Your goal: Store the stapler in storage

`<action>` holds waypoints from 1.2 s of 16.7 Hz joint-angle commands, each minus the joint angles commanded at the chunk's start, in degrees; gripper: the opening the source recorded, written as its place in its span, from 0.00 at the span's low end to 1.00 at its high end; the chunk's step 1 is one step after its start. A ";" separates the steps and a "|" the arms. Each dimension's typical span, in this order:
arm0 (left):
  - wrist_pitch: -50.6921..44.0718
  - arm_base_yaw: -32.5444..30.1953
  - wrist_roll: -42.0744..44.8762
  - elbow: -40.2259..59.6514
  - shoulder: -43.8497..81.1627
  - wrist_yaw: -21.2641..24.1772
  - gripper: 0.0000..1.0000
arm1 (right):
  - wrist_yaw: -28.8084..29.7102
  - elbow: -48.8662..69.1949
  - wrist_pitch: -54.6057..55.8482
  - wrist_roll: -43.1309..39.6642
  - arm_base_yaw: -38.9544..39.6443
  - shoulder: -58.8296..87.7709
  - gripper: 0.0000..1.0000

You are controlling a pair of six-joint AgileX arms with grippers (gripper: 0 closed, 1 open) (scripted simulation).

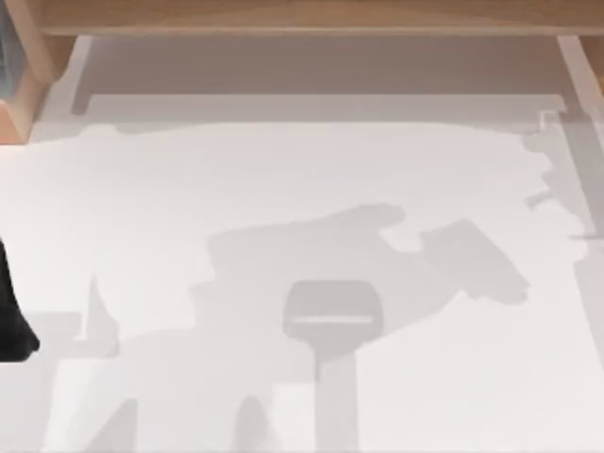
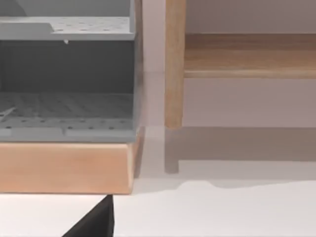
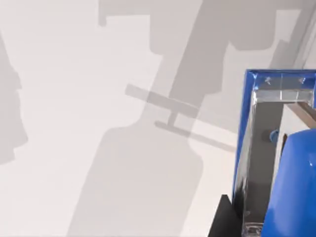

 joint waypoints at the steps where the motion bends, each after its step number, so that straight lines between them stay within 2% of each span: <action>1: 0.00 0.00 0.00 0.00 0.00 0.00 1.00 | 0.06 5.74 -1.43 -0.20 -1.95 3.45 0.00; 6: 0.00 0.00 0.00 0.00 0.00 0.00 1.00 | 0.09 31.81 -8.38 -1.15 -11.33 22.06 0.00; 10: 0.00 0.00 0.00 0.00 0.00 0.00 1.00 | -0.20 47.12 -13.52 -1.34 -17.26 36.60 0.00; 15: 0.00 0.00 0.00 0.00 0.00 0.00 1.00 | -0.64 56.30 -19.91 0.27 -19.85 49.90 0.00; 20: 0.00 0.00 0.00 0.00 0.00 0.00 1.00 | -0.63 57.87 -22.03 1.26 -19.90 52.76 0.00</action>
